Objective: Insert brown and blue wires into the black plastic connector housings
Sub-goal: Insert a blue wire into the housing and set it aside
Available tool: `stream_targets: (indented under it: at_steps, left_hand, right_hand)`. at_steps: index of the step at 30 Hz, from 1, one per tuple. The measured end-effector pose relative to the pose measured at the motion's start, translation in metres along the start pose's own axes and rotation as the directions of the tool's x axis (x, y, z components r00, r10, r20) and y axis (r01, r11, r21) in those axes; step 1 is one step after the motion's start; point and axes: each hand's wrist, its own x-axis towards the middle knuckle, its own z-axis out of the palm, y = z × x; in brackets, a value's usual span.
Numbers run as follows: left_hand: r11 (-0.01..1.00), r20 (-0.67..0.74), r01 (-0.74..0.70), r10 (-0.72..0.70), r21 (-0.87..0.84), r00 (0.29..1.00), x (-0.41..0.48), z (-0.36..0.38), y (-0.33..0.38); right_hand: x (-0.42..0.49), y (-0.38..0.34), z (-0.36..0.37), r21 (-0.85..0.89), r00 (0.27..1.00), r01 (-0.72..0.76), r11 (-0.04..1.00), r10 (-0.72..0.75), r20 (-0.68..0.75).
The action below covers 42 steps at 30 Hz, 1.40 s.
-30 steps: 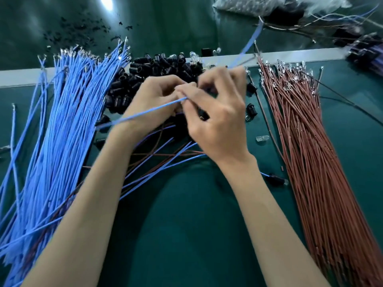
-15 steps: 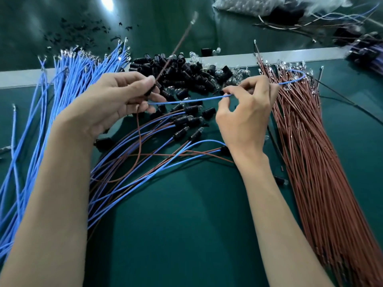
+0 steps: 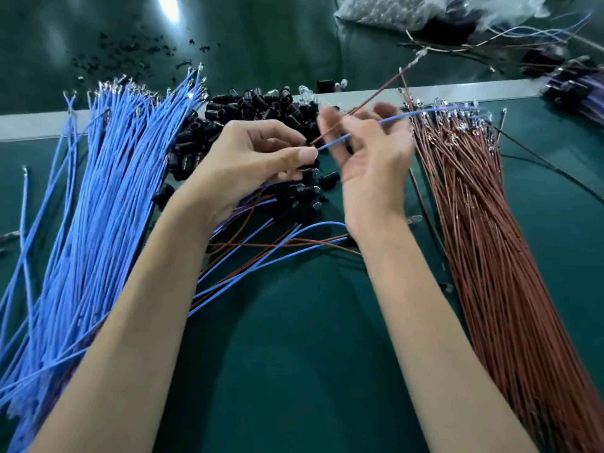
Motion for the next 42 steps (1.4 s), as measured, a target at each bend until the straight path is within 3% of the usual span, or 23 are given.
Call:
stream_targets:
  at_steps: [1,2,4,6,8,10,13,15,22,31,36,42]
  left_hand:
    - [1.000,-0.007,-0.010,0.009,-0.017,1.000,0.000,0.001,0.000]
    - [0.999,-0.016,-0.022,0.022,-0.032,1.000,0.000,0.002,0.000]
    - [0.998,-0.050,-0.037,0.034,-0.055,0.998,0.001,0.001,0.000]
    - [0.999,-0.101,-0.030,0.026,-0.044,0.995,0.002,-0.003,-0.001]
    - [0.999,-0.149,-0.038,0.039,0.011,0.988,0.003,-0.009,-0.002]
    - [0.996,-0.184,-0.057,0.069,0.069,0.981,0.005,-0.014,-0.004]
    - [0.988,-0.197,-0.082,0.106,0.128,0.975,0.005,-0.017,-0.006]
    - [0.981,-0.173,-0.094,0.123,0.167,0.977,0.005,-0.018,-0.007]
    - [0.957,-0.132,-0.113,0.152,0.266,0.980,0.003,-0.021,-0.007]
    - [0.927,-0.128,-0.112,0.168,0.359,0.977,0.004,-0.015,-0.007]
    - [0.865,-0.098,-0.138,0.210,0.483,0.973,0.005,-0.013,-0.009]
    - [0.846,-0.066,-0.177,0.242,0.504,0.968,0.004,-0.011,-0.007]
  right_hand:
    - [0.000,0.004,0.001,-0.217,0.998,0.012,0.976,0.001,0.059]
    - [0.000,0.007,0.002,-0.456,0.994,0.061,0.888,-0.014,0.107]
    - [0.002,0.010,0.003,-0.783,0.978,0.201,0.588,-0.073,0.196]
    - [0.007,0.013,0.001,-0.882,0.955,0.295,0.367,-0.141,0.260]
    - [0.010,0.013,-0.003,-0.900,0.949,0.302,0.315,-0.186,0.253]
    - [0.011,0.013,-0.008,-0.871,0.963,0.260,0.417,-0.175,0.203]
    - [0.010,0.013,-0.016,-0.704,0.974,0.219,0.675,-0.111,0.197]
    - [0.009,0.013,-0.020,-0.637,0.967,0.229,0.736,-0.096,0.237]
    - [0.010,0.009,-0.021,-0.620,0.942,0.333,0.711,-0.230,0.243]
    - [0.011,0.008,-0.028,-0.736,0.951,0.303,0.606,-0.143,0.273]
    - [0.009,0.007,-0.026,-0.729,0.952,0.281,0.625,-0.085,0.294]
    - [0.010,0.006,-0.024,-0.704,0.967,0.237,0.669,-0.092,0.238]
